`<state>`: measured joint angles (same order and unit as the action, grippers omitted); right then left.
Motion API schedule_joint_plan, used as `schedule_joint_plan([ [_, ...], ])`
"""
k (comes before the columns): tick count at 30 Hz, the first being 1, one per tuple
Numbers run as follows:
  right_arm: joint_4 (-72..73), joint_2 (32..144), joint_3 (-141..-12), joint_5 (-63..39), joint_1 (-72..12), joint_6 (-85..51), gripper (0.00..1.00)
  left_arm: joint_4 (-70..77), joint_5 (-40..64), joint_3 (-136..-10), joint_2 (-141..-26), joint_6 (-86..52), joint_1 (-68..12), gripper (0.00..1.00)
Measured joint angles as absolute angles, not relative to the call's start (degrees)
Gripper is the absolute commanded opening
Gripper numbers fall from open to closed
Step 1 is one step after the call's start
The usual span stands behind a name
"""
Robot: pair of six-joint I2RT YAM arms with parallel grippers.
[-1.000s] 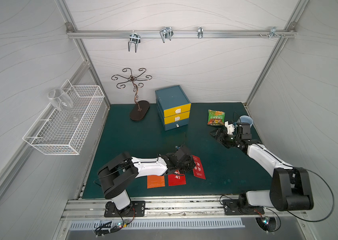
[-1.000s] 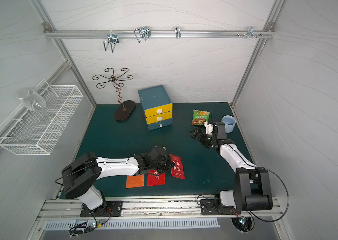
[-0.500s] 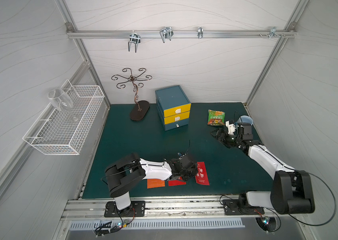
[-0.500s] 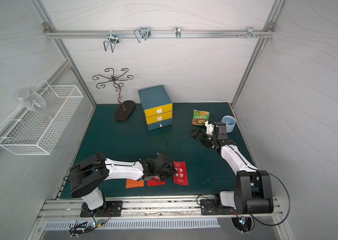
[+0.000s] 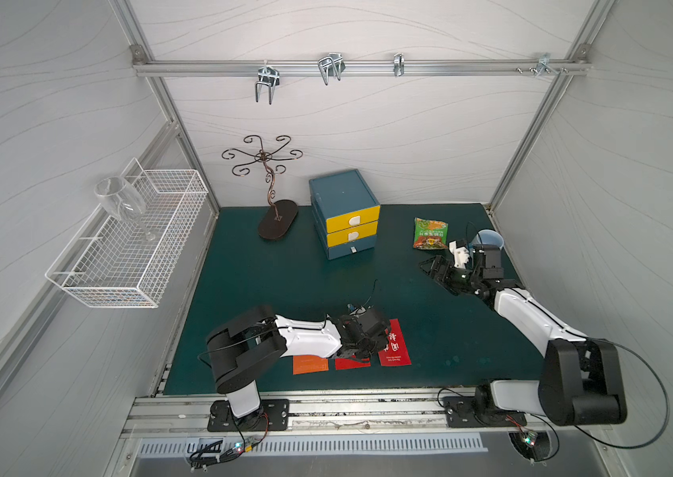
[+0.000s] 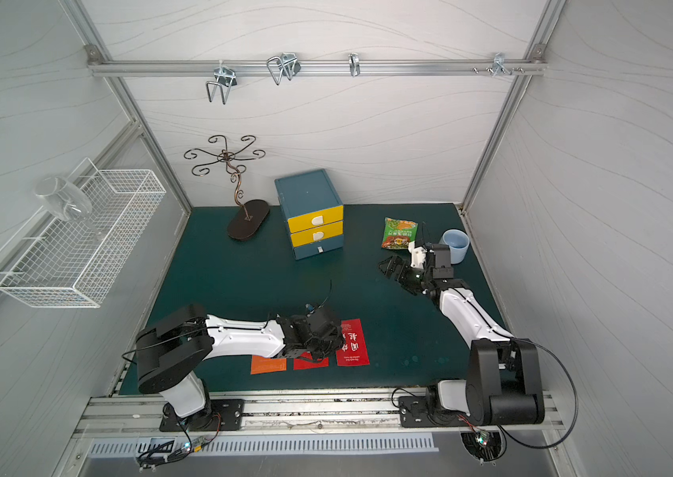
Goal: Take the postcards out of the drawer
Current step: Place the postcard at the center of the board.
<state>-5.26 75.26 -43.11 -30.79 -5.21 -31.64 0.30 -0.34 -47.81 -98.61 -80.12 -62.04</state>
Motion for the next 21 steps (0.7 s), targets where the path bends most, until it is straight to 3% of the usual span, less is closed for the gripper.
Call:
schedule_joint_plan([
  [11,-5.3,75.3,-43.1,-30.8,-5.1,-31.6,0.99,-4.9,-1.1,-49.6,-97.9,-76.5,-61.9,0.38],
  [21,-5.6,75.3,-43.1,-30.7,-4.6,-31.4,0.99,-9.3,-1.5,-50.7,-97.2,-73.4,-60.9,0.40],
])
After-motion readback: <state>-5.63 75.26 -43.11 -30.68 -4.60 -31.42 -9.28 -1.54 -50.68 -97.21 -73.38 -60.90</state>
